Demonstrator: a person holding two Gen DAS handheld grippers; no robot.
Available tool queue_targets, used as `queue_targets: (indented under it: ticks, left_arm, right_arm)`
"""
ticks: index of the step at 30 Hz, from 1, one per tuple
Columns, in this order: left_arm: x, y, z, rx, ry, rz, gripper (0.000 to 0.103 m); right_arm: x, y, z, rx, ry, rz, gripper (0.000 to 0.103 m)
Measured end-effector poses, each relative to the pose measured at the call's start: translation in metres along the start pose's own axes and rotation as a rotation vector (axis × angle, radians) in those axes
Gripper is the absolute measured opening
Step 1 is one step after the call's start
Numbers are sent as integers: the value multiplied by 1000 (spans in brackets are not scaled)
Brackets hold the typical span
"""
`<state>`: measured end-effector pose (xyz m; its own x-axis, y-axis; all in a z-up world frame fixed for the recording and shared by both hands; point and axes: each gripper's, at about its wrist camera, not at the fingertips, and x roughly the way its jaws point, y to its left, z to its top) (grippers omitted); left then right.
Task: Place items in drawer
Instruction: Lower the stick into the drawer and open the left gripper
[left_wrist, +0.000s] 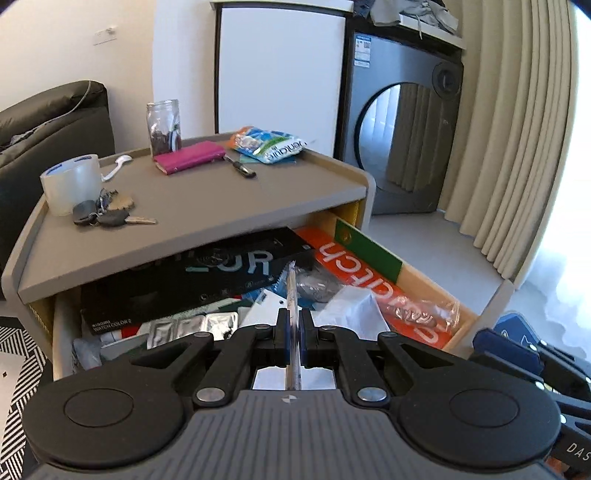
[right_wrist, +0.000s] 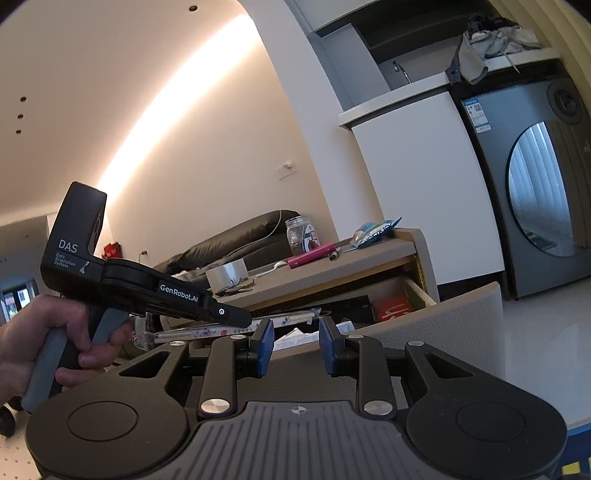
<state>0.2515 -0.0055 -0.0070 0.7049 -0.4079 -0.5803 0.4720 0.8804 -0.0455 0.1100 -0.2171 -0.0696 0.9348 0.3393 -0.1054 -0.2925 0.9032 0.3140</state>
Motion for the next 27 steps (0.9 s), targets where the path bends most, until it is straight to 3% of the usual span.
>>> queue_targets:
  ticks: [22,27]
  left_arm:
    - [4,3,-13,4,2,-4,6]
    - [1,5,-13,-6,-6,-2,7]
  right_arm:
    - [3,6,-3,-48,-1,-26,32]
    - [4,9,-4,-62,-6,-33,36]
